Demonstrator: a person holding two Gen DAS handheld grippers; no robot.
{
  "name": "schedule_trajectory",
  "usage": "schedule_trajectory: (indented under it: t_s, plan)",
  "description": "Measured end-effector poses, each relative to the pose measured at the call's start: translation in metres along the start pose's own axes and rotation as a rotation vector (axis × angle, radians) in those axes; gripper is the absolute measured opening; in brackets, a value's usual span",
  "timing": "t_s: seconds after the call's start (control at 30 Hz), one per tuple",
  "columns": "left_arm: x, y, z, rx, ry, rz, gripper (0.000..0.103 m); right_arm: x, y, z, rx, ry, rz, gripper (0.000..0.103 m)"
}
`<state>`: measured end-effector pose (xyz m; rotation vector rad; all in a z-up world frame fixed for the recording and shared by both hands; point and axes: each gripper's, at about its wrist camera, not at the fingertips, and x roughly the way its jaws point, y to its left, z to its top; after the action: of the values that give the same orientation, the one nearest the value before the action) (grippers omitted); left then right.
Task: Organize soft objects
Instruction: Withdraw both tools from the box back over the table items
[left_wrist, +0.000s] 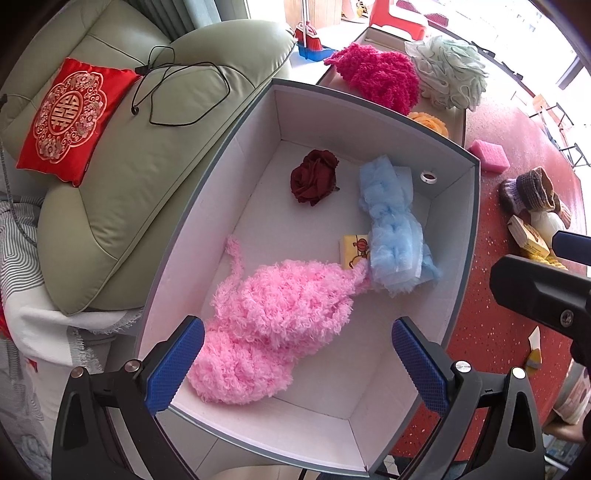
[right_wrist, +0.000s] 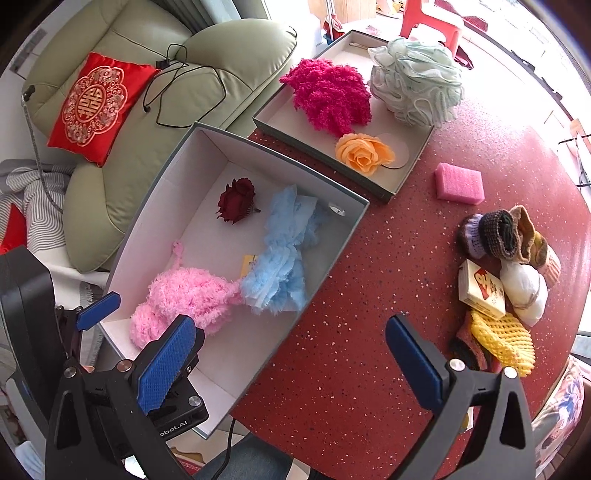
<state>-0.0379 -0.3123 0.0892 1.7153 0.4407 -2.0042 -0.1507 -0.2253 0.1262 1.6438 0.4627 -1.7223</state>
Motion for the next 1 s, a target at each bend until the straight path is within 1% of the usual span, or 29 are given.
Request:
schedule_trajectory:
  t_s: [0.27, 0.43, 0.77, 1.0]
  plan:
    - [-0.006, -0.017, -0.011, 0.018, 0.017, 0.027, 0.102, -0.008, -0.012, -0.016, -0.001, -0.004, 0.026, 0.103]
    - [-0.014, -0.034, -0.015, 0.048, 0.011, 0.040, 0.102, -0.014, -0.030, -0.024, 0.024, -0.015, 0.037, 0.103]
    - [-0.026, -0.087, -0.021, 0.122, 0.008, 0.051, 0.102, -0.020, -0.086, -0.055, 0.111, -0.016, 0.046, 0.103]
    - [-0.028, -0.135, -0.033, 0.194, 0.017, 0.054, 0.102, -0.022, -0.138, -0.090, 0.197, -0.013, 0.049, 0.103]
